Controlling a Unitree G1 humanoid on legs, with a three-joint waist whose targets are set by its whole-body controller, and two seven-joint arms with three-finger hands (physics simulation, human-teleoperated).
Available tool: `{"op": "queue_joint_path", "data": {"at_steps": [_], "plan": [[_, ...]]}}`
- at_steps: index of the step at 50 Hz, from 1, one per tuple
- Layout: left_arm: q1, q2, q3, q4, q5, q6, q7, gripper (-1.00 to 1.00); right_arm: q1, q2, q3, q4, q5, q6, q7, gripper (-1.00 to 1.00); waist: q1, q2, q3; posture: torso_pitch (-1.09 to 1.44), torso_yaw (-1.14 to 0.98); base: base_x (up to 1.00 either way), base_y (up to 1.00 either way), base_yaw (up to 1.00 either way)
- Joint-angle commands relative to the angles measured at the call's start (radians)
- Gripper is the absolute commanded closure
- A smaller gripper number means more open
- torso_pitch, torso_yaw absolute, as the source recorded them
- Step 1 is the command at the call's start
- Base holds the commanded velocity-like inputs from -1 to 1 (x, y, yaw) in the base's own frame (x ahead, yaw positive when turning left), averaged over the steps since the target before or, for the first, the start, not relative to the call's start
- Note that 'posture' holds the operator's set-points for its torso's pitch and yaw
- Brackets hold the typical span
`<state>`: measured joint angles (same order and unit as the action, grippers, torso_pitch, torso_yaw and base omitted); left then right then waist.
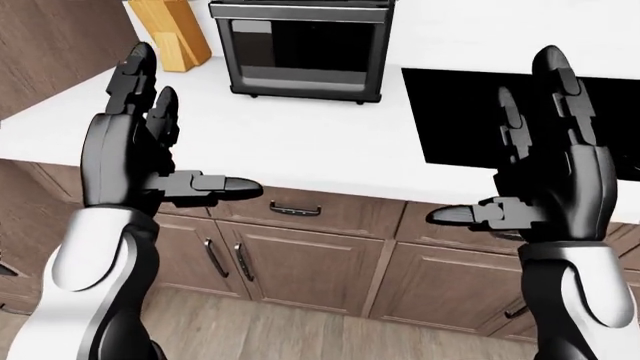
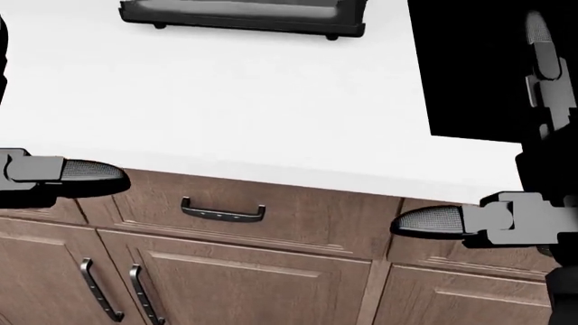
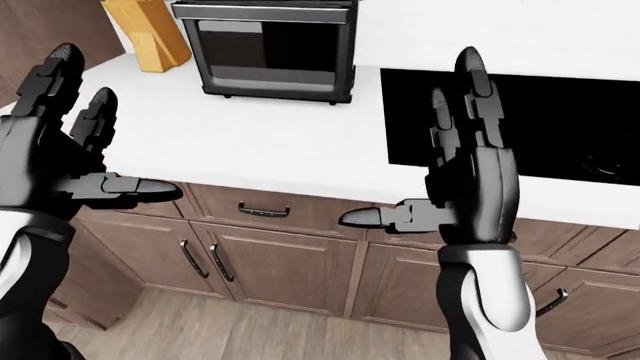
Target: Open the toaster oven door.
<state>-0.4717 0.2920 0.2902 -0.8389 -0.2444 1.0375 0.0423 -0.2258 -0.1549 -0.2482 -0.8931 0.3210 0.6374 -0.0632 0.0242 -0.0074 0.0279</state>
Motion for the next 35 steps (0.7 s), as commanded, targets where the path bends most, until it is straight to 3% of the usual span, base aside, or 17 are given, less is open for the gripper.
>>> {"op": "queue_joint_path", "data": {"at_steps": [1,3,4,5,8,10,12,16,18,19,21,26,28,30,31,32,35], "plan": [[-0.013,0.003,-0.003,-0.007,-0.002,-0.023,-0.002,-1.0,-0.013,-0.006,-0.006,-0.001,-0.005,-0.015,-0.014,-1.0,-0.008,-0.007,-0.017,0.0,0.0,0.0,-0.06,0.0],[-0.01,0.003,-0.001,-0.005,-0.002,-0.027,-0.003,-1.0,-0.009,-0.007,-0.008,0.01,-0.009,-0.021,-0.021,-1.0,-0.033,-0.044,-0.055,0.0,0.0,0.0,-0.05,-0.28],[-0.009,0.003,-0.002,-0.004,-0.002,-0.029,-0.003,-1.0,-0.008,-0.007,-0.011,0.008,-0.009,-0.019,-0.024,-1.0,-0.05,-0.033,-0.007,0.0,0.0,0.0,0.0,-1.0],[-0.011,0.003,-0.002,-0.006,-0.002,-0.026,-0.002,-1.0,-0.007,-0.008,-0.012,0.007,-0.011,-0.022,-0.027,-1.0,-0.037,-0.048,0.005,0.0,0.0,0.0,0.0,-1.0],[-0.011,0.001,-0.004,-0.01,-0.003,-0.024,0.0,-1.0,-0.001,-0.008,-0.007,0.012,-0.02,-0.034,-0.026,-1.0,-0.056,-0.021,-0.014,0.0,0.0,0.0,0.0,-1.0],[-0.01,0.001,-0.001,-0.012,-0.005,-0.022,-0.001,-1.0,0.007,-0.01,0.004,0.013,-0.034,-0.039,-0.013,-1.0,-0.044,0.004,-0.004,0.0,0.0,0.0,-0.07,0.0],[-0.01,0.003,0.002,-0.018,-0.007,-0.017,0.0,-1.0,0.009,-0.005,0.005,0.015,-0.039,-0.039,-0.008,-1.0,-0.053,0.001,0.021,0.0,0.0,0.0,0.0,0.0],[-0.005,0.004,0.007,-0.021,-0.011,-0.018,0.0,-1.0,0.009,0.0,0.008,0.007,-0.042,-0.035,0.0,-1.0,-0.069,0.053,-0.02,0.0,0.0,0.0,0.0,0.0],[-0.004,0.004,0.007,-0.021,-0.011,-0.018,0.0,-1.0,0.009,0.001,0.008,0.007,-0.042,-0.035,0.001,-1.0,-0.045,0.029,-0.009,0.0,0.0,0.0,0.0,0.0],[-0.005,0.005,0.009,-0.017,-0.012,-0.021,0.0,-1.0,0.008,0.008,0.004,0.007,-0.029,-0.042,0.005,-1.0,-0.037,0.032,-0.041,0.0,0.0,0.16,0.0,0.0],[-0.008,0.006,0.009,-0.019,-0.014,-0.018,0.001,-1.0,0.009,0.007,0.002,0.004,-0.023,-0.044,0.004,-1.0,-0.023,0.037,-0.004,0.0,0.0,0.24,0.0,0.0],[-0.004,0.005,0.006,-0.015,-0.014,-0.023,0.002,-1.0,0.014,0.005,-0.011,0.006,-0.009,-0.055,0.003,-1.0,-0.011,0.013,0.01,0.0,0.0,0.29,0.0,0.0],[-0.001,0.004,0.001,-0.013,-0.012,-0.028,0.002,-1.0,0.019,0.004,-0.01,0.005,-0.006,-0.061,0.003,-1.0,-0.008,-0.013,0.012,0.0,0.0,0.29,0.0,0.0],[-0.009,0.005,0.002,-0.019,-0.014,-0.015,0.004,-1.0,0.019,0.002,-0.011,0.002,-0.003,-0.059,0.002,-1.0,-0.012,-0.076,-0.009,0.0,0.0,0.29,0.0,0.0],[-0.013,0.006,0.003,-0.019,-0.015,-0.011,0.004,-1.0,0.019,0.001,-0.012,0.001,-0.002,-0.059,0.001,-1.0,-0.022,-0.035,0.005,0.0,0.0,0.29,0.0,0.0],[-0.012,0.006,0.003,-0.018,-0.015,-0.013,0.003,-1.0,0.018,0.0,-0.012,-0.002,0.0,-0.055,0.0,-1.0,-0.011,-0.052,0.005,0.0,0.0,0.3,0.0,0.0],[-0.014,0.009,0.003,-0.012,-0.007,-0.013,0.01,-1.0,0.014,-0.003,-0.012,-0.017,0.001,-0.049,-0.005,-1.0,-0.021,-0.037,0.015,0.0,0.0,0.17,0.0,0.0]]}}
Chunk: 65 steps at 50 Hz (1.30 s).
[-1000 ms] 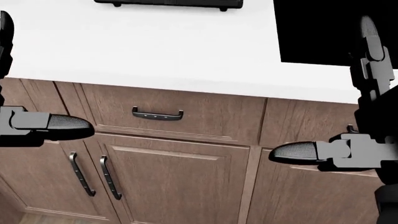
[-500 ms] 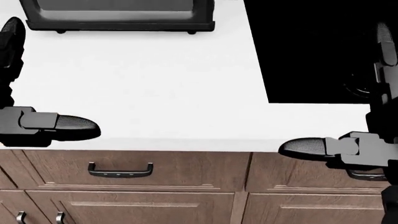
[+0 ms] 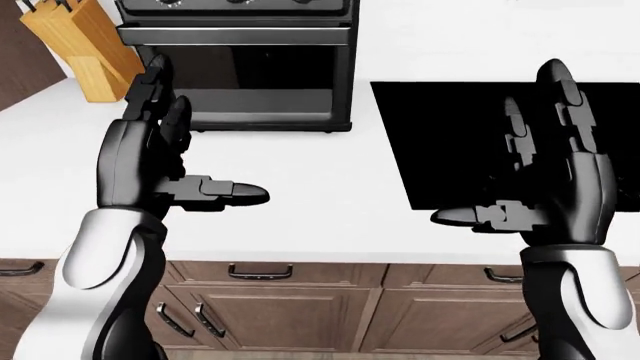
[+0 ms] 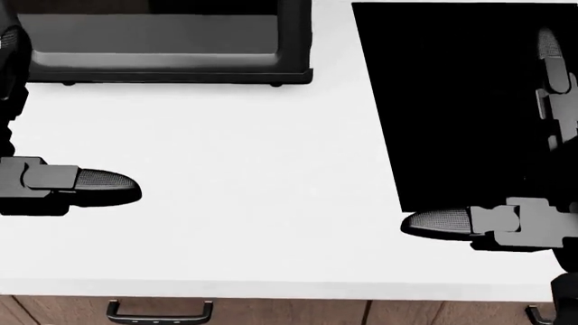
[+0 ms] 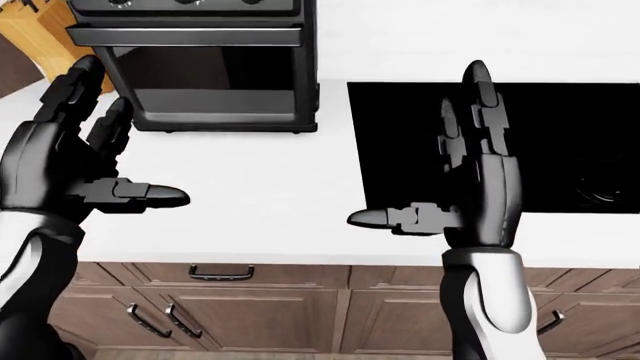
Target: Open the toaster oven door.
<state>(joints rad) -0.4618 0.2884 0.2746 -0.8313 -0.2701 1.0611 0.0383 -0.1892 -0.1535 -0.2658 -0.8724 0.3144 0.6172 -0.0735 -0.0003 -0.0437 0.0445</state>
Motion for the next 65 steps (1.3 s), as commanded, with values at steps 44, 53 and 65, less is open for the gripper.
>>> {"op": "queue_joint_path", "data": {"at_steps": [44,53,65], "plan": [[-0.006,0.023,0.024,-0.041,0.04,-0.073,-0.02,-1.0,-0.02,-0.007,0.0,-0.04,0.021,-0.033,0.005,-1.0,-0.012,0.076,-0.017,-0.03,0.0,0.14,0.0,0.0],[-0.003,0.019,0.031,-0.054,0.037,-0.068,-0.024,-1.0,-0.024,-0.012,-0.006,-0.056,0.032,-0.018,-0.004,-1.0,0.009,0.031,-0.058,-0.12,0.0,0.0,0.0,0.0],[-0.02,0.025,0.022,-0.051,0.035,-0.055,-0.027,-1.0,-0.027,-0.018,-0.012,-0.064,0.042,-0.005,-0.011,-1.0,0.007,0.047,-0.18,-0.24,0.0,0.0,0.0,0.0]]}}
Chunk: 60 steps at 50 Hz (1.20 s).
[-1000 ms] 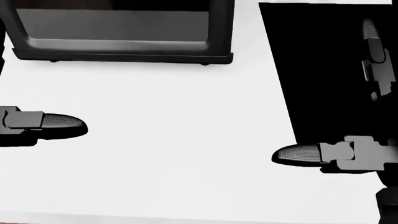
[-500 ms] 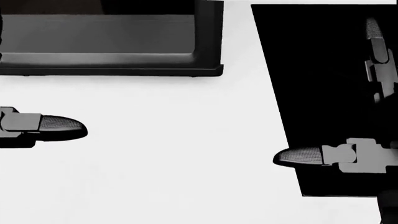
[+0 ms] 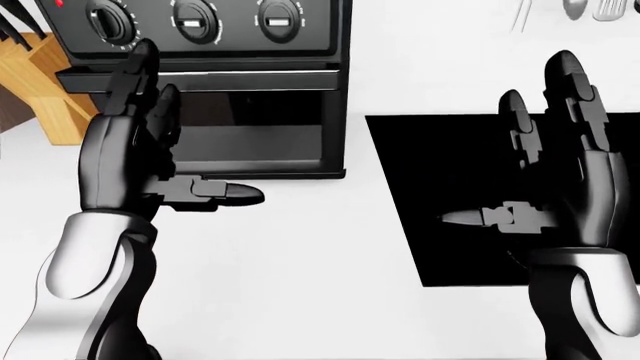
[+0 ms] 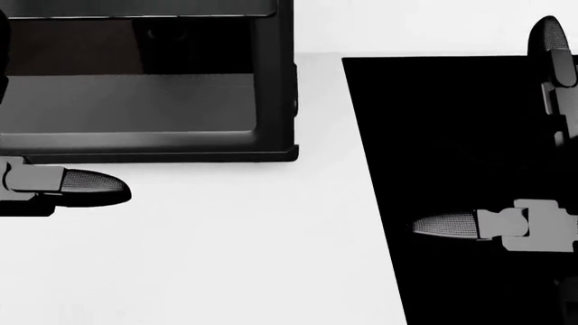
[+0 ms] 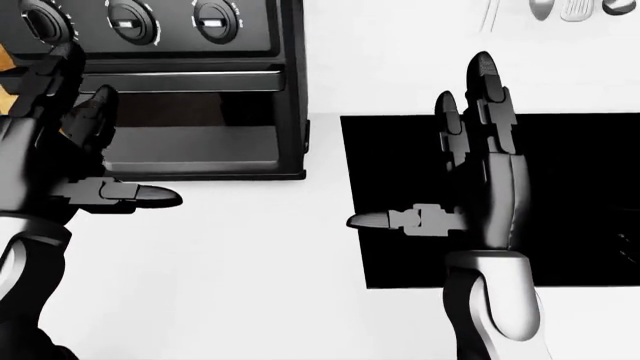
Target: Open the toaster oven door.
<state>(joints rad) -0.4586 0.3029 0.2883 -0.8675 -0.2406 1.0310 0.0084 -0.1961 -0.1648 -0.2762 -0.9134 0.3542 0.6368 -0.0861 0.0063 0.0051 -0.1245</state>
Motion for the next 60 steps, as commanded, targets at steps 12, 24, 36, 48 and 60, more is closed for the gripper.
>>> {"op": "queue_joint_path", "data": {"at_steps": [12,24,36,48,60], "plan": [[-0.017,0.005,0.003,-0.013,0.018,-0.031,0.0,-1.0,-0.018,-0.005,-0.001,-0.012,-0.002,-0.039,0.005,-1.0,-0.002,-0.002,-0.127,-0.36,0.0,0.0,0.0,0.0],[-0.083,0.053,-0.163,0.072,0.331,-0.084,-0.123,-1.0,-0.013,-0.005,-0.004,-0.012,-0.001,-0.048,0.009,-1.0,0.005,-0.006,-0.16,-0.38,0.0,0.0,0.0,0.0],[-0.1,-0.038,-0.256,0.323,1.05,-0.554,-0.386,-1.0,-0.022,-0.014,-0.015,-0.031,0.016,-0.025,-0.004,-1.0,0.003,-0.02,-0.161,-0.38,0.0,0.0,0.0,0.0],[-0.111,-0.139,-0.273,0.474,1.276,-0.847,-0.399,-1.0,-0.041,-0.028,-0.022,-0.031,0.03,-0.011,-0.017,-1.0,0.001,-0.029,-0.166,-0.38,0.0,0.0,0.0,0.0],[-0.126,-0.146,-0.286,0.735,1.412,-1.01,-0.27,-1.0,-0.041,-0.026,-0.017,-0.027,0.027,-0.02,-0.02,-1.0,-0.001,-0.033,-0.165,-0.38,0.0,0.0,0.0,0.0]]}}
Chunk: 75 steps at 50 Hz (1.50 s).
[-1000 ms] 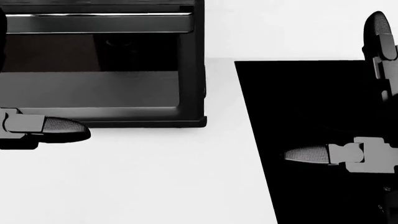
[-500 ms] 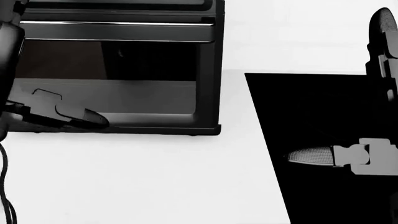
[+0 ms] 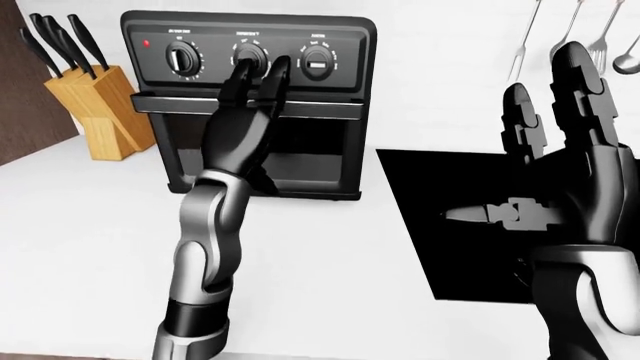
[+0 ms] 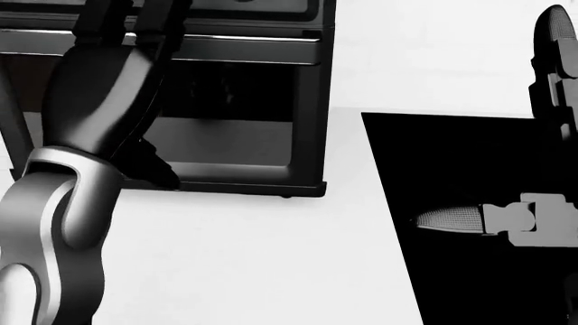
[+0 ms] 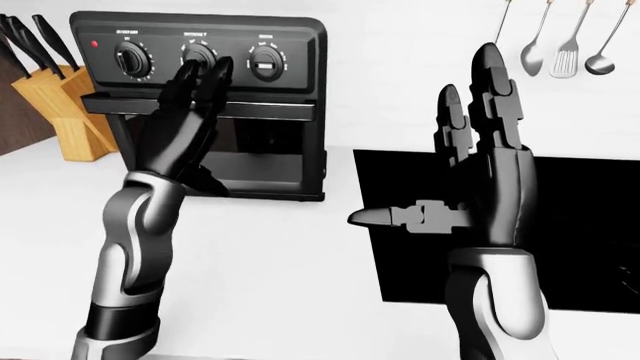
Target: Open the toaster oven door.
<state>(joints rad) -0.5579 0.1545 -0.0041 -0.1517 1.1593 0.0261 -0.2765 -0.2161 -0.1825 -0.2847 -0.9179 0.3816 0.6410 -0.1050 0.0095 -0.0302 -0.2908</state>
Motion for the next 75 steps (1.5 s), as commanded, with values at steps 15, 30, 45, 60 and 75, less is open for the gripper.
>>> {"op": "queue_joint_path", "data": {"at_steps": [15,30,45,60,75], "plan": [[-0.062,0.001,-0.008,0.187,0.093,-0.019,0.019,-1.0,-0.016,-0.005,-0.007,-0.029,0.002,-0.025,-0.006,-1.0,0.004,0.007,0.01,-0.38,0.0,0.0,0.0,0.0],[-0.079,0.007,-0.002,0.232,0.092,-0.017,0.022,-0.43,-0.013,-0.005,-0.012,-0.032,0.007,-0.025,-0.007,-1.0,0.005,0.011,0.013,-0.38,0.0,0.0,0.0,0.0],[-0.089,0.027,0.016,0.241,0.114,0.064,0.017,-0.1,-0.015,-0.015,-0.027,-0.044,0.026,-0.016,-0.015,-1.0,0.0,0.016,0.0,-0.38,0.0,0.0,0.0,0.0],[0.025,0.05,0.038,0.107,0.187,0.144,-0.034,0.0,-0.011,-0.024,-0.042,-0.048,0.04,-0.015,-0.016,-1.0,-0.024,0.029,-0.009,-0.38,0.0,0.0,0.0,0.0],[0.198,0.007,0.046,-0.163,0.24,0.157,-0.143,0.0,-0.012,-0.023,-0.037,-0.044,0.037,-0.018,-0.017,-1.0,-0.034,0.031,-0.004,-0.38,0.0,0.0,0.0,0.0]]}}
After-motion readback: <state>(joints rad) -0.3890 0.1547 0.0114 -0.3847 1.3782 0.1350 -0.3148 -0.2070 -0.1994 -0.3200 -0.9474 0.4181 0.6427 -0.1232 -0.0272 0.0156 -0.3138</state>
